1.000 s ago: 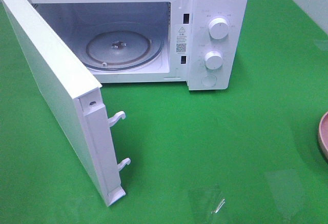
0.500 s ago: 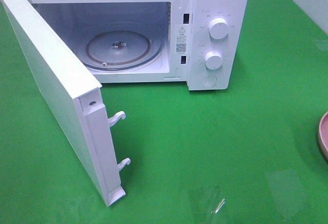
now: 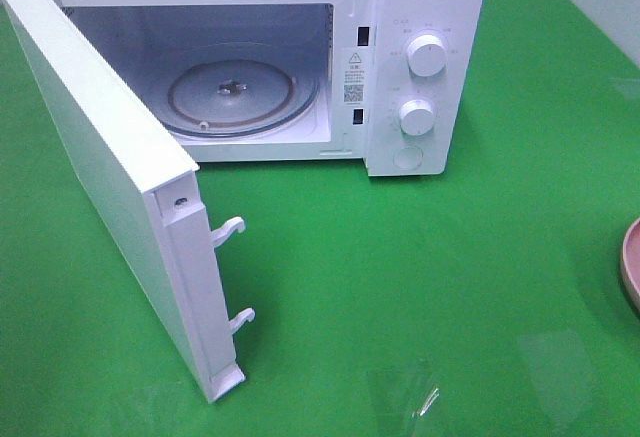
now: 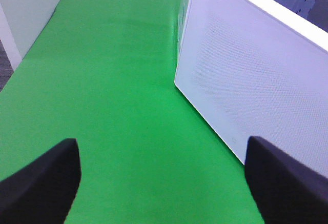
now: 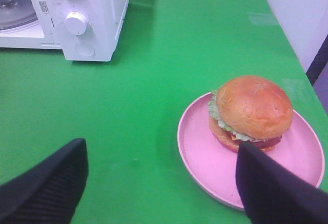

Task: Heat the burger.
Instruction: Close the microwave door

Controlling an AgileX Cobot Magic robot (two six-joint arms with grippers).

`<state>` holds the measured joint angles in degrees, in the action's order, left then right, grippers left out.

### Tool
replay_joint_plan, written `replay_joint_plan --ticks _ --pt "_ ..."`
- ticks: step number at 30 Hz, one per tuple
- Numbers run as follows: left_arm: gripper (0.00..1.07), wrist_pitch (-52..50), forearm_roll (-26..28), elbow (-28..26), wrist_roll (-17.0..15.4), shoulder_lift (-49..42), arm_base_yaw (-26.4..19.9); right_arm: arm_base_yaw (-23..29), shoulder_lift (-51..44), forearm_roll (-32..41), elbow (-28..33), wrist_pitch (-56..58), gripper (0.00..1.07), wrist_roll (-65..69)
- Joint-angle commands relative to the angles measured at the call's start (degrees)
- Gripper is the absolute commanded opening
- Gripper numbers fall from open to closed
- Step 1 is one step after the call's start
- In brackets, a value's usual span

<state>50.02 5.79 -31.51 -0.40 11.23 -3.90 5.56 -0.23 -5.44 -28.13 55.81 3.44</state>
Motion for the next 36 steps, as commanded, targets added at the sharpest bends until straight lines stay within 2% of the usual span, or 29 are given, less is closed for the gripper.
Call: replay_joint_plan --ticks 1,2,3,4,5,6,7,13,14,15,16,18,21,22,26,30,33,36 --pt "0.69 -4.98 0.23 -0.46 0.0 3.72 -0.06 -0.17 -1.55 0.23 0.0 -0.63 0.76 -0.52" --pt "0.61 -5.79 0.23 -0.46 0.0 4.76 -0.06 -0.17 -1.55 0.23 0.0 -0.63 0.76 -0.52" --pt "0.61 -5.79 0.23 -0.46 0.0 4.76 -0.06 -0.17 -1.55 0.23 0.0 -0.63 0.76 -0.52" --pt "0.52 -7.45 0.23 -0.46 0.0 6.47 -0.06 -0.17 -1.55 0.23 0.0 -0.63 0.76 -0.52" --pt "0.52 -7.45 0.23 -0.46 0.0 6.47 -0.06 -0.17 -1.55 0.23 0.0 -0.63 0.76 -0.52" --pt "0.45 -8.82 0.23 -0.46 0.0 8.31 -0.06 -0.17 -1.55 0.23 0.0 -0.63 0.76 -0.52" --pt "0.45 -8.82 0.23 -0.46 0.0 8.31 -0.06 -0.17 -1.55 0.23 0.0 -0.63 0.76 -0.52" --pt "0.28 -14.27 0.23 -0.46 0.0 13.92 -0.06 -0.17 -1.55 0.23 0.0 -0.63 0.76 -0.52" --pt "0.28 -14.27 0.23 -0.46 0.0 13.92 -0.06 -0.17 -1.55 0.23 0.0 -0.63 0.76 -0.52" --pt "0.23 -15.87 0.23 -0.46 0.0 15.36 -0.06 -0.17 -1.55 0.23 0.0 -0.63 0.76 -0.52" --pt "0.23 -15.87 0.23 -0.46 0.0 15.36 -0.06 -0.17 -1.55 0.23 0.0 -0.63 0.76 -0.52" --pt "0.09 -20.34 0.23 -0.46 0.0 19.37 -0.06 -0.17 -1.55 0.23 0.0 -0.63 0.76 -0.52" --pt "0.06 -21.2 0.23 -0.46 0.0 20.17 -0.06 -0.17 -1.55 0.23 0.0 -0.63 0.76 -0.52" --pt "0.01 -23.2 0.23 -0.46 0.0 22.0 -0.06 -0.17 -1.55 0.23 0.0 -0.63 0.76 -0.52" --pt "0.0 -27.85 0.23 -0.17 0.4 25.73 -0.06 -0.17 -1.55 0.23 0.0 -0.63 0.76 -0.52" --pt "0.0 -33.58 0.23 1.66 0.4 28.07 -0.06 -0.17 -1.55 0.23 0.0 -0.63 0.76 -0.52" --pt "0.0 -43.6 0.23 5.44 0.4 30.65 -0.06 -0.17 -1.55 0.23 0.0 -0.63 0.76 -0.52" --pt "0.0 -48.59 0.23 7.62 0.4 31.8 -0.06 -0.17 -1.55 0.23 0.0 -0.63 0.76 -0.52"
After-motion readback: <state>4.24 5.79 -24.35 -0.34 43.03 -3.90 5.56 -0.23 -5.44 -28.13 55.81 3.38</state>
